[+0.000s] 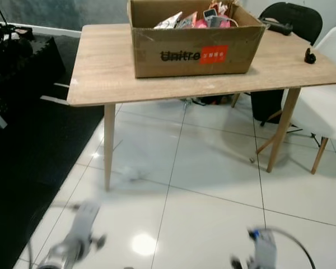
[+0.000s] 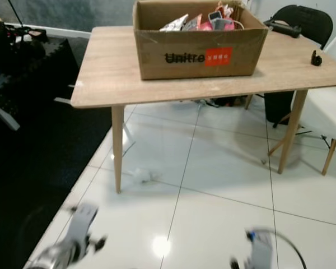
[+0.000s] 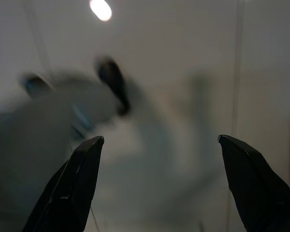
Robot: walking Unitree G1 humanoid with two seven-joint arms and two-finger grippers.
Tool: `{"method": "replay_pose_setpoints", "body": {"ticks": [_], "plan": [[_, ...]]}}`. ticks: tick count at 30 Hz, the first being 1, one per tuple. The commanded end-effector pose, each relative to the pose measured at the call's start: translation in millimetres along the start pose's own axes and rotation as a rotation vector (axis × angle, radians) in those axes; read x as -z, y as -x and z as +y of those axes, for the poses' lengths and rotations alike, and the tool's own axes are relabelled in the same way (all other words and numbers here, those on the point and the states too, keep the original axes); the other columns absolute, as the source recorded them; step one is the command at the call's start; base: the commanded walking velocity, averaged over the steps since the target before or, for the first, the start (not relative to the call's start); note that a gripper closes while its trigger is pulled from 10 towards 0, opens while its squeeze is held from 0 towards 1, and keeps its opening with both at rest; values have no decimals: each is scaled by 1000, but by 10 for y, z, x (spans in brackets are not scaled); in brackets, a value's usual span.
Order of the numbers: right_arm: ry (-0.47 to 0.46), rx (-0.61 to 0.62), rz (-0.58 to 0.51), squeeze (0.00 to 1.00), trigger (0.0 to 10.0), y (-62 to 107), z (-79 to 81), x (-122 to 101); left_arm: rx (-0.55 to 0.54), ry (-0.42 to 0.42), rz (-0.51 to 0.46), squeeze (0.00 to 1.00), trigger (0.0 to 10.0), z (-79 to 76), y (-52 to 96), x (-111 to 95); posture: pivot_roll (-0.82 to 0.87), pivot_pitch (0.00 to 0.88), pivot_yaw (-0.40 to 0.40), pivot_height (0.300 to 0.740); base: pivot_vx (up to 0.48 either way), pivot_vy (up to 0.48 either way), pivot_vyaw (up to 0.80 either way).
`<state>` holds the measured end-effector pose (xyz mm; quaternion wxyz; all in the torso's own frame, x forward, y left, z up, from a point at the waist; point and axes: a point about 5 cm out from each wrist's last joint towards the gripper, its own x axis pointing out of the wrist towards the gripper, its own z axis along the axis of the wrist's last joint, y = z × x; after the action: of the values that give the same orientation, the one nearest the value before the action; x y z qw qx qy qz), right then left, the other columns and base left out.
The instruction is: Picking trash to rubbish bin
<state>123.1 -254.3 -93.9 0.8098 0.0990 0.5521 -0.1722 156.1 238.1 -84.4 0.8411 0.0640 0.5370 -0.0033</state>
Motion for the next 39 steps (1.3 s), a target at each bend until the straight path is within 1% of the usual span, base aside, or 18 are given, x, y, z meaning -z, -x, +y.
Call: {"method": "replay_pose_setpoints", "body": {"ticks": [1,2,5,6,7,8,11,14,16,19,20,21,23,27,32,34,38,39], "plan": [[6,35,53,0,10000,-2,-11,166,-25,-7,99,0,10000,-68,3,267,11,95,23,740,0,0,-788],[3,42,64,0,10000,-1,-11,223,-29,-28,148,0,10000,-96,20,428,2,99,31,740,0,0,-788],[11,42,72,0,10000,0,-7,264,-20,-38,166,0,10000,-145,29,524,4,108,35,740,0,0,-788],[38,42,77,0,10000,0,0,289,4,-85,168,0,10000,-219,27,568,26,113,27,740,0,0,-788],[95,42,85,0,10000,0,8,308,43,-189,165,0,10000,-312,21,587,39,111,21,740,0,0,-788],[120,42,87,0,10000,-1,10,307,53,-226,169,0,10000,-335,20,596,44,110,18,740,0,0,-788],[141,42,86,0,10000,-2,11,294,47,-223,172,0,10000,-342,20,604,53,110,12,740,0,0,-788],[179,45,60,0,10000,-9,11,180,16,-200,166,0,10000,-332,15,593,72,108,3,740,0,0,-788],[227,41,32,0,10000,-16,47,70,8,-241,151,0,10000,-311,8,551,86,118,-5,740,0,0,-788],[257,34,21,0,10000,-21,96,27,16,-286,147,0,10000,-304,5,531,100,114,-11,740,0,0,-788],[305,16,6,0,10000,-30,197,-24,22,-342,146,0,10000,-281,2,507,127,100,-23,740,0,0,-788],[320,10,2,0,10000,-32,230,-35,20,-352,145,0,10000,-271,2,503,127,100,-23,740,0,0,-788],[342,0,3,0,10000,-34,276,-34,8,-327,141,0,10000,-251,4,501,143,88,-35,740,0,0,-788],[487,-52,15,0,10000,-39,452,7,-54,-181,155,0,10000,-190,23,576,186,83,-46,740,0,0,-791],[575,-80,3,0,10000,-38,552,-5,-83,-125,182,0,10000,-152,53,691,185,89,-31,740,0,0,-788],[609,-89,-7,0,10000,-37,593,-21,-88,-143,193,0,10000,-126,67,735,183,85,-31,740,0,0,-788],[656,-106,-17,0,10000,-35,644,-48,-123,-113,218,0,10000,-37,101,815,203,82,-37,740,0,0,-788],[706,-118,-11,0,10000,-34,657,-39,-167,-47,214,0,10000,64,124,834,205,86,-39,740,0,0,-800]]}}
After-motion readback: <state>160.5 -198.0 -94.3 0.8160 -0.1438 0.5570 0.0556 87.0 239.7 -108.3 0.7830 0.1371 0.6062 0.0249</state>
